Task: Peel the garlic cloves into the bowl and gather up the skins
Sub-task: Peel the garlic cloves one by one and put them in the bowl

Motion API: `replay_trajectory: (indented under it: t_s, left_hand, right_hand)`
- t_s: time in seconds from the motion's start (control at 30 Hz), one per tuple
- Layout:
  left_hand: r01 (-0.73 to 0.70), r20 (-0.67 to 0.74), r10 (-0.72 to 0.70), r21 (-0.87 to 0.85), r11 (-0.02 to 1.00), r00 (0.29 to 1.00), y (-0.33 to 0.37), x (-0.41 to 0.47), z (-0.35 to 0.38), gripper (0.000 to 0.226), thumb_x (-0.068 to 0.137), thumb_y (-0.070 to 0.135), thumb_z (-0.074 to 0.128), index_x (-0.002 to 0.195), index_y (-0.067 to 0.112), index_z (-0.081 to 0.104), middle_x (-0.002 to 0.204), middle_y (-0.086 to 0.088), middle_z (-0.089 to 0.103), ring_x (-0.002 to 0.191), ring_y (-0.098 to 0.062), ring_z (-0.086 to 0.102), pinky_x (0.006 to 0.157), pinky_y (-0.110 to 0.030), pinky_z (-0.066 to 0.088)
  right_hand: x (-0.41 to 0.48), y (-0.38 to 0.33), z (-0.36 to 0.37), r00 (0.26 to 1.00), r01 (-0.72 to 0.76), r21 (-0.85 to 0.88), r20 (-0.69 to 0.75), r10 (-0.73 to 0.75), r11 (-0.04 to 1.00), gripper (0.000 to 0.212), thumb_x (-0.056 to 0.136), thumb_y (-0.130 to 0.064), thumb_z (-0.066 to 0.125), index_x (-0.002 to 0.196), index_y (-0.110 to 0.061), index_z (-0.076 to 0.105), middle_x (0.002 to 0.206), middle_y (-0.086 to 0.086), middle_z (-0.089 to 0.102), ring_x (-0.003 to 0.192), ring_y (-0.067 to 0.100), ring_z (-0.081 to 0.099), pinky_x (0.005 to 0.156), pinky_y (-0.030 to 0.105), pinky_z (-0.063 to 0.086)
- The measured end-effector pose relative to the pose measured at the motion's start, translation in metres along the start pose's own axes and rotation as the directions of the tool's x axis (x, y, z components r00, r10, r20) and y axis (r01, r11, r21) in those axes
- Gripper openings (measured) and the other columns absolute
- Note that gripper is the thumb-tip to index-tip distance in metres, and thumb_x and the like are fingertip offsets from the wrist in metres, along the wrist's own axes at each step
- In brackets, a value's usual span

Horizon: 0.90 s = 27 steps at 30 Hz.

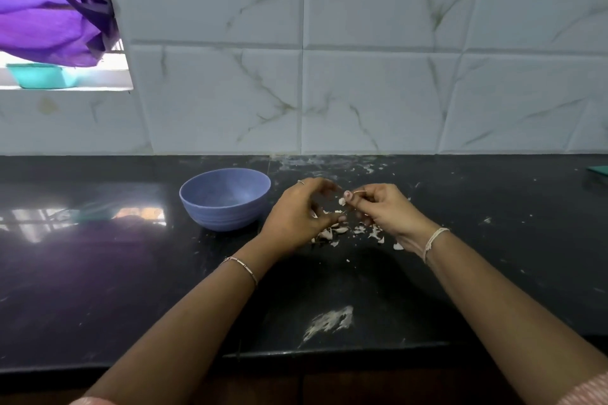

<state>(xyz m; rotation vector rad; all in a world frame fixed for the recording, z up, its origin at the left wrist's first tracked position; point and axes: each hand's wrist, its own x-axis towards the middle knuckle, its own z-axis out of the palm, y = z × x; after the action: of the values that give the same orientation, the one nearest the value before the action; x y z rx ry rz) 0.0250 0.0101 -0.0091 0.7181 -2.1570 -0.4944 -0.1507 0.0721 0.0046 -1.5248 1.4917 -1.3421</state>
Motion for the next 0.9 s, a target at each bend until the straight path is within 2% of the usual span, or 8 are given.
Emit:
replay_trajectory:
  t_s: [0.13,0.23,0.3,0.4,0.5,0.6,0.77,0.9]
  left_hand:
    - [0.114,-0.06,-0.135,-0.266,0.957,0.989,0.012,0.027,0.015,0.019,0.077,0.02,0.082,0.085,0.027,0.066,0.088,0.01,0.071,0.071,-0.019,0.066,0.063,-0.027,0.054]
    - [0.175,-0.028,-0.201,-0.385,0.906,0.979,0.021,0.041,0.027,0.013,0.082,0.017,0.077,0.087,0.017,0.066,0.083,0.005,0.069,0.062,-0.013,0.063,0.053,-0.022,0.049]
    - [0.204,-0.006,-0.228,-0.423,0.883,0.974,0.025,0.049,0.034,0.012,0.085,0.017,0.075,0.09,0.014,0.065,0.083,0.003,0.067,0.062,-0.01,0.063,0.049,-0.02,0.049]
    - [0.255,-0.015,-0.296,-0.468,0.846,0.955,0.025,0.058,0.047,0.009,0.088,0.014,0.071,0.093,0.012,0.064,0.083,-0.001,0.067,0.059,-0.007,0.065,0.05,-0.022,0.053]
    - [0.322,0.016,-0.383,-0.574,0.753,0.924,0.019,0.059,0.061,0.007,0.09,0.008,0.067,0.091,0.014,0.066,0.083,-0.006,0.068,0.065,-0.012,0.066,0.065,-0.031,0.058]
    - [0.366,0.09,-0.4,-0.622,0.693,0.912,0.012,0.057,0.072,0.013,0.092,0.005,0.064,0.104,0.006,0.069,0.086,-0.007,0.07,0.069,-0.011,0.067,0.071,-0.024,0.059]
    - [0.392,0.134,-0.405,-0.637,0.664,0.904,0.015,0.059,0.075,0.021,0.093,0.004,0.063,0.112,-0.001,0.067,0.081,-0.007,0.069,0.075,-0.016,0.065,0.079,-0.028,0.057]
    - [0.402,0.144,-0.414,-0.649,0.646,0.899,0.015,0.057,0.073,0.023,0.089,-0.006,0.064,0.111,-0.004,0.067,0.075,-0.005,0.069,0.061,-0.007,0.065,0.066,-0.017,0.056]
  right_hand:
    - [0.007,0.006,-0.003,0.989,-0.09,0.166,-0.098,0.107,0.982,0.022,0.092,-0.029,0.064,0.077,-0.014,0.069,0.066,-0.002,0.06,0.056,0.003,0.046,0.05,0.015,0.036]
    - [0.013,0.01,-0.011,0.979,-0.133,0.26,-0.115,0.168,0.956,0.02,0.095,-0.022,0.061,0.078,-0.016,0.069,0.067,-0.006,0.065,0.059,0.003,0.048,0.053,0.017,0.036]
    - [0.015,0.011,-0.019,0.976,-0.134,0.252,-0.132,0.171,0.958,0.019,0.095,-0.019,0.062,0.077,-0.016,0.068,0.071,-0.004,0.066,0.062,0.006,0.049,0.052,0.018,0.037]
    - [0.016,0.013,-0.029,0.955,-0.06,0.154,-0.277,0.102,0.986,0.01,0.088,-0.017,0.071,0.08,-0.011,0.071,0.071,-0.004,0.065,0.061,0.002,0.055,0.05,0.011,0.041]
    - [0.018,0.021,-0.036,0.904,0.05,0.101,-0.428,-0.002,0.994,0.007,0.083,-0.011,0.076,0.085,-0.007,0.071,0.074,-0.003,0.067,0.065,-0.002,0.06,0.056,0.007,0.044]
    - [0.02,0.026,-0.035,0.915,0.061,0.056,-0.401,-0.034,0.997,0.007,0.083,-0.016,0.077,0.078,-0.014,0.071,0.072,-0.003,0.067,0.063,-0.002,0.059,0.061,0.01,0.046]
    - [0.023,0.029,-0.029,0.933,0.062,0.059,-0.358,-0.037,0.996,0.013,0.076,-0.012,0.082,0.082,-0.003,0.075,0.077,0.007,0.073,0.067,0.002,0.067,0.063,0.011,0.049]
    - [0.021,0.029,-0.028,0.935,0.056,0.056,-0.352,-0.033,0.997,0.01,0.076,-0.01,0.082,0.077,-0.004,0.074,0.07,0.003,0.071,0.057,-0.005,0.062,0.052,0.008,0.044]
